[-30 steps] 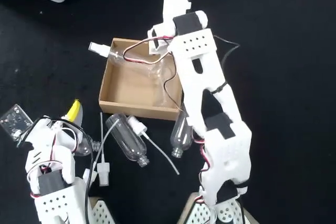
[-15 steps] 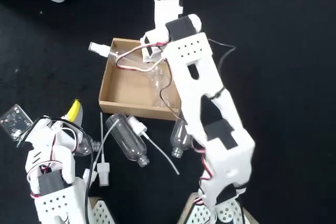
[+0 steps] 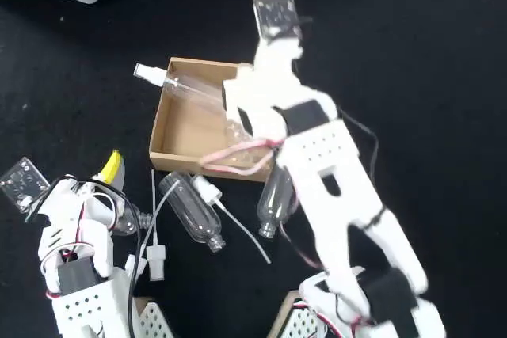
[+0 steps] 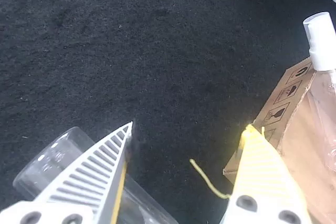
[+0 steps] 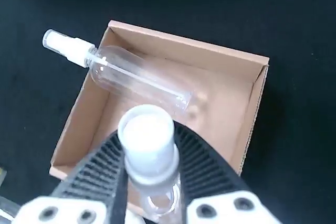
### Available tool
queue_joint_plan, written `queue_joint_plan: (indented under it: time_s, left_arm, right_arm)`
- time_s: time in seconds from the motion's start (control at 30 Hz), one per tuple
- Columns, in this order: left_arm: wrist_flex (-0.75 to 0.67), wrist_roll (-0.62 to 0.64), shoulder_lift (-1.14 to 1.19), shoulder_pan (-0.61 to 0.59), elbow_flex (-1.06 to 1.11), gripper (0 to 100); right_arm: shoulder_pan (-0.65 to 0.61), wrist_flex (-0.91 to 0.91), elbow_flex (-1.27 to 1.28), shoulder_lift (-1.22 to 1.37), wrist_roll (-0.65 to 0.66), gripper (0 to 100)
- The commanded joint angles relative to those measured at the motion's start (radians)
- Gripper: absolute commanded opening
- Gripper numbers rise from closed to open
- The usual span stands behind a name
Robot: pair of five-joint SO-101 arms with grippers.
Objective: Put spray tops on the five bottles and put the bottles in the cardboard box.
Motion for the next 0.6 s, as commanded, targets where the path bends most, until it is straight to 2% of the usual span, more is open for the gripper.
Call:
queue_joint_plan:
  time_s: [0.0,0.33,0.57]
  left_arm:
    - [0.003,-0.008,-0.009,0.001,0.024,30]
    - [0.003,-0.008,-0.009,0.001,0.024,30]
    - [0.003,-0.008,-0.009,0.001,0.024,30]
  right_arm:
    - [-0.025,-0.130,0.128,-0.159,0.023,1.1]
    - [-0.028,-0.302,0.386,-0.318,0.212,1.1]
    - [-0.028,-0.506,0.555,-0.412,0.227,1.1]
